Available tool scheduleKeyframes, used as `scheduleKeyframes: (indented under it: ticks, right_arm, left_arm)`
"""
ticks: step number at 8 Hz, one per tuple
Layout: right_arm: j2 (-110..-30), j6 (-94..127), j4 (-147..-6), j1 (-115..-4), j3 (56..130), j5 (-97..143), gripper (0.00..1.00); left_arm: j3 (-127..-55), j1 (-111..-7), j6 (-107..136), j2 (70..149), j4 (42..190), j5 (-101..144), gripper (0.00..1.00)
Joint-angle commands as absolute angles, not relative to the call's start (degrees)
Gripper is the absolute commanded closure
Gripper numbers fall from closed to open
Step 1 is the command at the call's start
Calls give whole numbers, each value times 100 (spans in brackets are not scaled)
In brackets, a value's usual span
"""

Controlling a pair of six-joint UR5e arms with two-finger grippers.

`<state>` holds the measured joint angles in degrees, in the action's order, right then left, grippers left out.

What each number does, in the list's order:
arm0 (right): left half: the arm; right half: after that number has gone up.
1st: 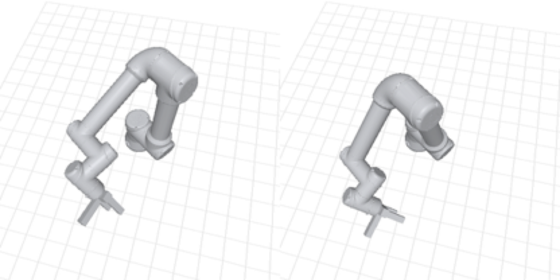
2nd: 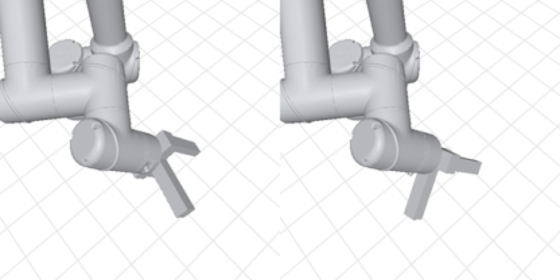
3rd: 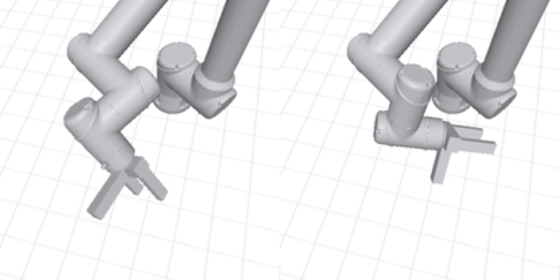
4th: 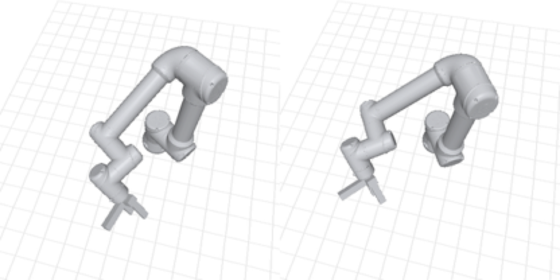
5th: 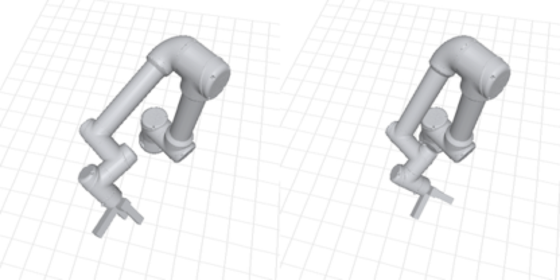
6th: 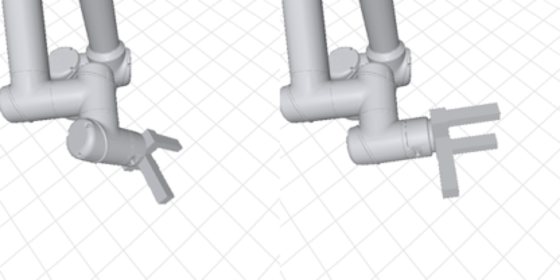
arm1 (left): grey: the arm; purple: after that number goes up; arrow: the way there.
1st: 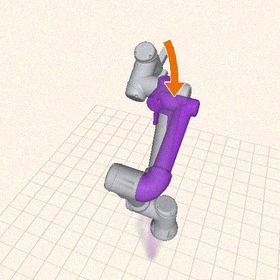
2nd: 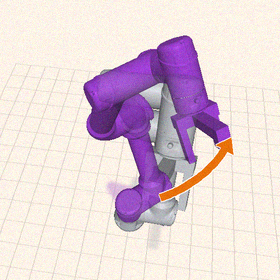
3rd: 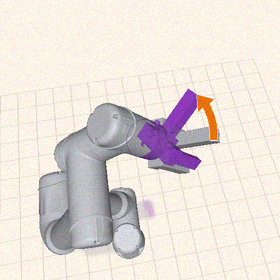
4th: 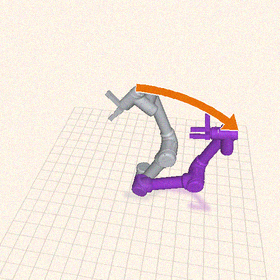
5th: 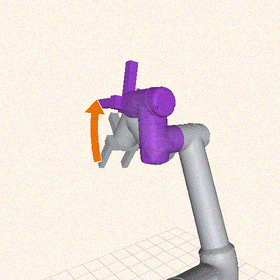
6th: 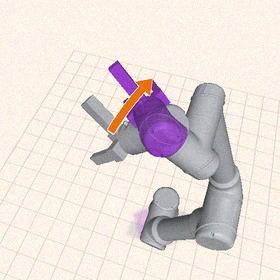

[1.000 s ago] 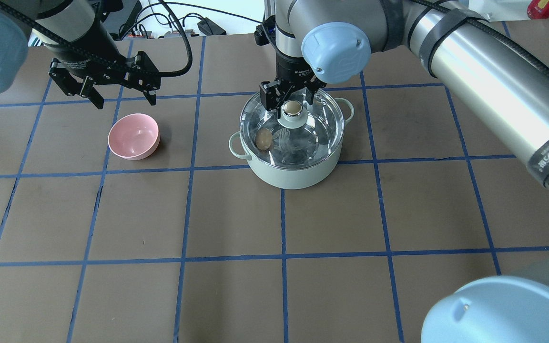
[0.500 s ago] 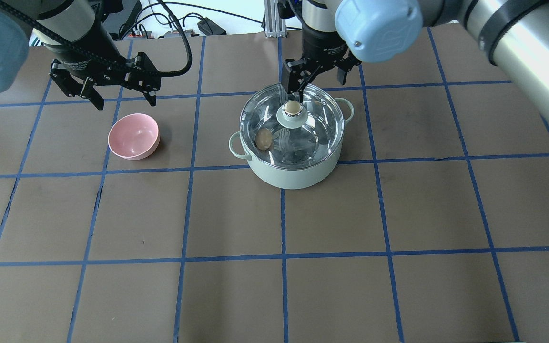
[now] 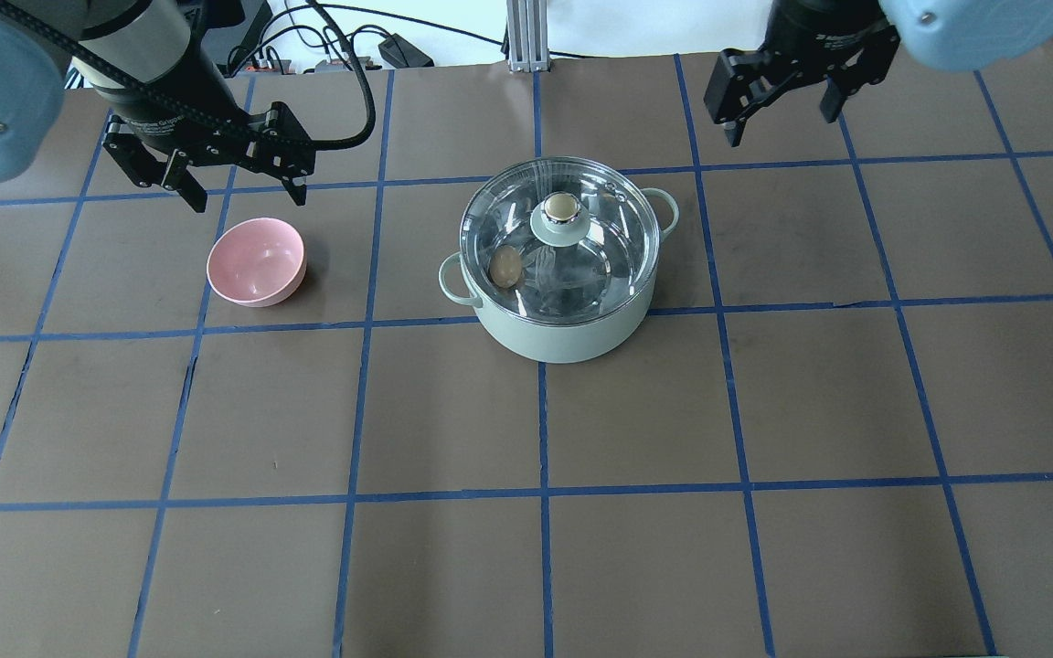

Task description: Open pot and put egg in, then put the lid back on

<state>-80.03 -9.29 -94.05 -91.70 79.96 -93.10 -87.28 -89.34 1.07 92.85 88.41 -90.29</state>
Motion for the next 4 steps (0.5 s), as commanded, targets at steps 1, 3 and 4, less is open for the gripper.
scheduleKeyframes:
  ticks: [1,3,4]
  right_arm:
    - [-8244,-870,-9413,-8693,8164,-9351,0]
    - [-8244,-870,-9422,-8684,8191,-9395,0]
    - [-8253,-870,-9474,-8684,8200,-9378,0]
  left_arm:
    - [-8728,-8938,114,9290,8816,-9044,0]
    - [-8728,-8938,114,9290,8824,-9044,0]
    - [-8728,-8938,114,9290,8824,-9044,0]
